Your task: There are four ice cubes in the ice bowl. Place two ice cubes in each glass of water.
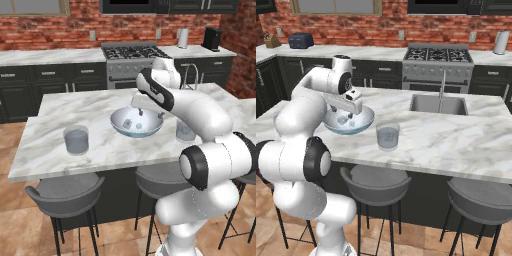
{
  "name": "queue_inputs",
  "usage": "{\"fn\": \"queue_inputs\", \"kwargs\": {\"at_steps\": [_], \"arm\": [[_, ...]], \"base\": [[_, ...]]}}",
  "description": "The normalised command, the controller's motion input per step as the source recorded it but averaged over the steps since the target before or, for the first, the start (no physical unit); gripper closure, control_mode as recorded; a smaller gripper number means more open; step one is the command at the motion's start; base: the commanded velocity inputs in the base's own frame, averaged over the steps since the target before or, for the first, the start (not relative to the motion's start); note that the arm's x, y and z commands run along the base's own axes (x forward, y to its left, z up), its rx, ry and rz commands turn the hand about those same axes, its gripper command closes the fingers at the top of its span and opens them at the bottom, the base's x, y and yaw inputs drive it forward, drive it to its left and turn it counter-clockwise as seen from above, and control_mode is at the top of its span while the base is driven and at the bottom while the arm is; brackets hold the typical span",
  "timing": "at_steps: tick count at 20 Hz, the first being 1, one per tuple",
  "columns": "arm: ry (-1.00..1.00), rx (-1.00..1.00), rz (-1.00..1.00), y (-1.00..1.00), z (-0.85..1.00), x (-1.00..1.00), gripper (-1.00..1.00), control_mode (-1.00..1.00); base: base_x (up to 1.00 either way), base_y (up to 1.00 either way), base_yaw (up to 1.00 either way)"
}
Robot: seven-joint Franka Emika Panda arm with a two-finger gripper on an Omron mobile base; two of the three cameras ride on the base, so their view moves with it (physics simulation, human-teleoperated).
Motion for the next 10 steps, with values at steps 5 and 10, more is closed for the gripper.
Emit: {"fn": "queue_inputs", "kwargs": {"at_steps": [5, 10], "arm": [[0.08, 0.00, -0.26, 0.52, -0.02, 0.84, -1.00, -1.00], [0.11, 0.00, -0.20, 0.36, -0.13, 0.38, -1.00, -1.00]], "base": [[0.00, 0.00, 0.00], [0.00, 0.00, 0.00]]}}
